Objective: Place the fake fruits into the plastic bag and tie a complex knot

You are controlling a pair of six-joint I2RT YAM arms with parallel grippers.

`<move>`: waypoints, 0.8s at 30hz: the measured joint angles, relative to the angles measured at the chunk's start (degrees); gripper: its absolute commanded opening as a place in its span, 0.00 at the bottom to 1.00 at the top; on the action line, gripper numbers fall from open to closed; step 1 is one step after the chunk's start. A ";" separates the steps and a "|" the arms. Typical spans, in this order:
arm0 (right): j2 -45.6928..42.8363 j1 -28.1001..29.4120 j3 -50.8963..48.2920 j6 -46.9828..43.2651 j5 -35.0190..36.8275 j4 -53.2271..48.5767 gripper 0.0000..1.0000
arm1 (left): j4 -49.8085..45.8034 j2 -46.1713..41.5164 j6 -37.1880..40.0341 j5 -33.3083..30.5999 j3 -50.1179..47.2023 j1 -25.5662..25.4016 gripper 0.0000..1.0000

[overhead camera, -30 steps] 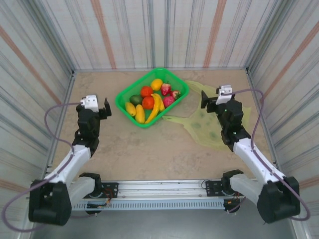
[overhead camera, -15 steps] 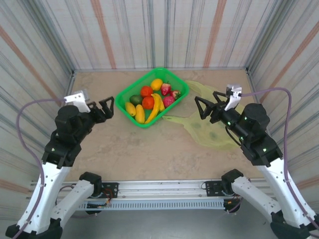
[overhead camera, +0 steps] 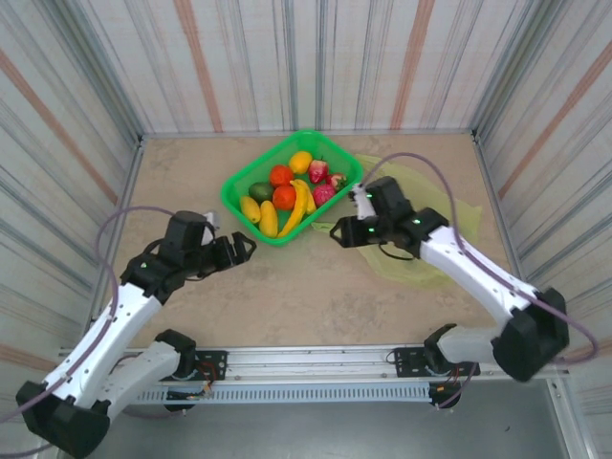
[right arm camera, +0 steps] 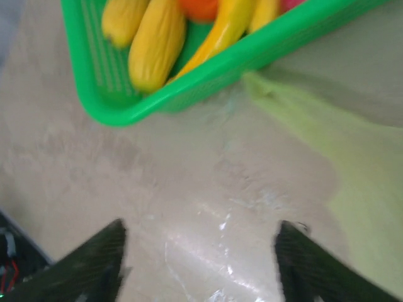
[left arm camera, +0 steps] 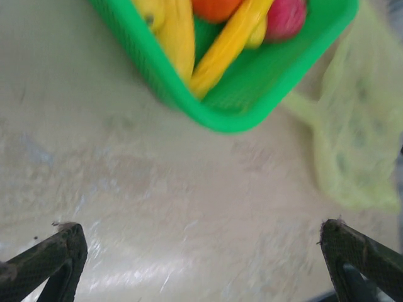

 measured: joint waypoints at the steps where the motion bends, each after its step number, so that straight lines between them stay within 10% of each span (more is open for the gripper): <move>1: 3.87 2.08 2.10 -0.72 0.02 0.02 0.39 | -2.12 0.92 0.50 -1.53 0.59 -1.14 0.99; 4: 11.69 5.09 4.87 -1.88 -0.15 0.57 0.25 | -9.94 3.15 2.69 -8.72 6.01 -3.52 0.99; 12: 25.97 7.17 12.37 -2.12 -2.97 2.69 0.25 | -14.16 -8.00 10.97 -24.17 12.66 -8.52 0.99; 24: 42.62 4.55 31.28 -0.83 -1.53 7.72 0.33 | -19.30 -15.93 16.94 -28.39 12.63 -8.52 0.99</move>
